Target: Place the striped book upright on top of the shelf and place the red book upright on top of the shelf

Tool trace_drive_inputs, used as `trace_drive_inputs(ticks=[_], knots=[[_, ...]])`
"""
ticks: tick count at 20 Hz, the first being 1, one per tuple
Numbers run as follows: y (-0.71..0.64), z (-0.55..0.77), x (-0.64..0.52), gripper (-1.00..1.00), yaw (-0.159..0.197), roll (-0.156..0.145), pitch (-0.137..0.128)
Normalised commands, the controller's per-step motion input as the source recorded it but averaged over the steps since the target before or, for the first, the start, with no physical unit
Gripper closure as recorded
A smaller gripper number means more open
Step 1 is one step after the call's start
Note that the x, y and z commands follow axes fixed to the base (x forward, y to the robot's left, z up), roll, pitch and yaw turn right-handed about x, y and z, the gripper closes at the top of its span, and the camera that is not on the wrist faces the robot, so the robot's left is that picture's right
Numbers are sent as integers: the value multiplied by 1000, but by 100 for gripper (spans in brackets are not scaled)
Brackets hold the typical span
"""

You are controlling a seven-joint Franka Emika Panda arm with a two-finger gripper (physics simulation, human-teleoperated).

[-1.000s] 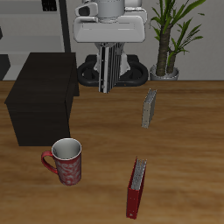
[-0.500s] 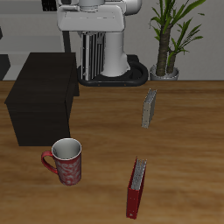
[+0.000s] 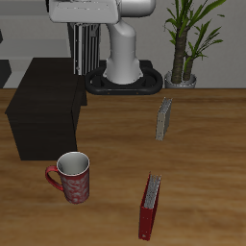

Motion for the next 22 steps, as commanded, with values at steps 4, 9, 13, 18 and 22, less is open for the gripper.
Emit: trace_drive_inputs(ticks=[4, 9, 13, 18, 22], knots=[[-408, 202, -122, 100, 25, -12, 5], [-627, 32, -93, 100, -10, 0, 41], [-658, -19, -45, 100, -21, -8, 28], [-368, -73, 6, 100, 21, 3, 0], [-378, -163, 35, 100, -20, -13, 13]])
